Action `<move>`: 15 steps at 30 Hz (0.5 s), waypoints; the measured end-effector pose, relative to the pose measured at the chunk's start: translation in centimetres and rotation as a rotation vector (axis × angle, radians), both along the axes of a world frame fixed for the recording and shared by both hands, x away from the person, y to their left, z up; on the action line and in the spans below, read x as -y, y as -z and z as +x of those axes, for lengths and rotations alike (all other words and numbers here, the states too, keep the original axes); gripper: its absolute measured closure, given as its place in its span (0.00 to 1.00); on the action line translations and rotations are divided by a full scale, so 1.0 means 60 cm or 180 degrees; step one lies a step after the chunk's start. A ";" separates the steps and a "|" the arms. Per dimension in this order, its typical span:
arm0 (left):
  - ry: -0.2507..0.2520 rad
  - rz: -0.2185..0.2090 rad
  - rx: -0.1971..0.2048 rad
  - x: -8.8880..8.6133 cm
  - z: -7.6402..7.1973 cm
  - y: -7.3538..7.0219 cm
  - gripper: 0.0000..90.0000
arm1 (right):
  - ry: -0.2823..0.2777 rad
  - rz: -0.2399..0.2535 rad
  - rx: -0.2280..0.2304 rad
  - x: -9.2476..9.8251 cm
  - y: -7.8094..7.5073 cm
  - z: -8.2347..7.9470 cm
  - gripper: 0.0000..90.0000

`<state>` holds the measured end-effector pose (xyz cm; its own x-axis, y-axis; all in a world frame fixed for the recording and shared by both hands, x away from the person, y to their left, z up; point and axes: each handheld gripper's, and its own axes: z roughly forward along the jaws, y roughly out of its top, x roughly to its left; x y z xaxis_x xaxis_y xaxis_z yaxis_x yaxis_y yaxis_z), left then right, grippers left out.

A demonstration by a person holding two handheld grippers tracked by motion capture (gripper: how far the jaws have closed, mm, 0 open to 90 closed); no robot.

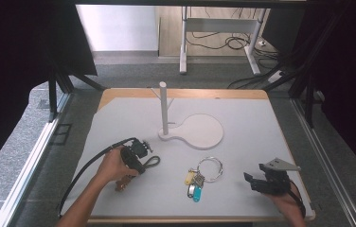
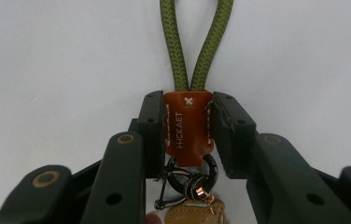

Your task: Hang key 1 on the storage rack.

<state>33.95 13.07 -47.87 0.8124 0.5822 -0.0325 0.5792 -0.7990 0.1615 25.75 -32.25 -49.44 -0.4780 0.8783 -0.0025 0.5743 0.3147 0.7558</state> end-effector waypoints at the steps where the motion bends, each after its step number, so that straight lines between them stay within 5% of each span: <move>1: -0.0004 -0.0005 0.0024 -0.001 0.000 -0.001 0.74 | 0.0000 -0.0001 0.0004 0.000 0.000 0.000 0.30; 15: -0.0110 -0.0468 0.0192 -0.034 -0.014 -0.059 0.74 | 0.0003 0.0019 -0.0008 0.002 -0.001 0.000 0.30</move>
<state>33.11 15.11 -44.32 0.7950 0.6024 -0.0710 0.5915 -0.7441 0.3106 25.76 -32.37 -49.39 -0.4772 0.8788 0.0039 0.5763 0.3096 0.7563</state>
